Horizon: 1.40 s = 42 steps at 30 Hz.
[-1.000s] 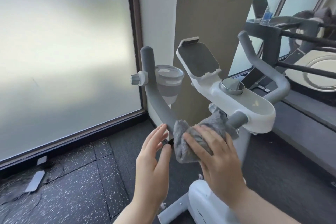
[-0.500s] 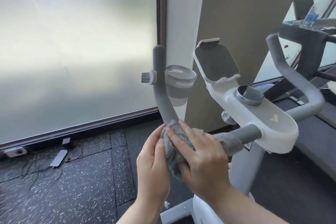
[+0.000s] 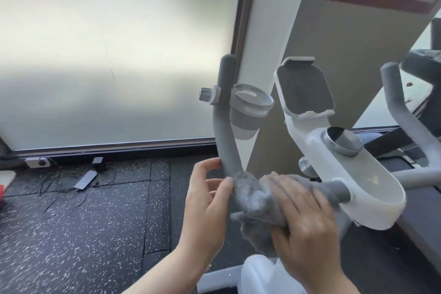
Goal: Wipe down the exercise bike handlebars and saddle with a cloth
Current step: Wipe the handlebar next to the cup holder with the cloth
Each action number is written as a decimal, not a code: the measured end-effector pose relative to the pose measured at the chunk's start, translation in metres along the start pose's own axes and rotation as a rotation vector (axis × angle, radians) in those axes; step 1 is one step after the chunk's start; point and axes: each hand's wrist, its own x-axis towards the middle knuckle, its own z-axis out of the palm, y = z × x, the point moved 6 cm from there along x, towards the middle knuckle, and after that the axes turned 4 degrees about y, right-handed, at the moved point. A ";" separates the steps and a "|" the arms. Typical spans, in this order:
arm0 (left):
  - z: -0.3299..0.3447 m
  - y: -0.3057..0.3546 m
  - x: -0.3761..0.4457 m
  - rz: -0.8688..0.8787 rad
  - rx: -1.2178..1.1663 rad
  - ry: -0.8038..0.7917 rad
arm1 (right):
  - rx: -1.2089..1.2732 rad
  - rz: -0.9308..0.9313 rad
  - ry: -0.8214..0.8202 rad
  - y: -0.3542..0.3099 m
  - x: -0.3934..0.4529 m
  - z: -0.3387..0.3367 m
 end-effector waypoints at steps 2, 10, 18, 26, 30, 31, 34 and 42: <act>0.000 0.001 -0.001 0.015 0.024 0.006 | -0.090 0.207 -0.011 -0.001 0.010 0.000; 0.004 0.007 0.001 -0.039 -0.022 -0.051 | -0.225 0.241 -0.662 -0.021 0.052 0.019; -0.004 0.010 0.010 -0.052 0.089 -0.103 | 0.112 0.509 -0.953 0.009 0.070 0.061; -0.008 0.006 0.015 -0.062 0.060 -0.170 | -0.113 0.295 -0.736 -0.012 0.063 0.032; -0.007 0.005 0.020 -0.078 0.028 -0.167 | -0.017 0.320 -0.763 0.005 0.071 0.056; -0.008 0.004 0.020 -0.080 0.028 -0.175 | -0.219 0.171 -0.631 -0.002 0.063 0.054; -0.009 0.002 0.021 -0.083 0.042 -0.190 | -0.199 0.269 -0.667 -0.021 0.049 0.036; 0.001 0.005 0.016 -0.084 -0.006 -0.123 | -0.115 0.436 -0.757 0.015 0.071 0.068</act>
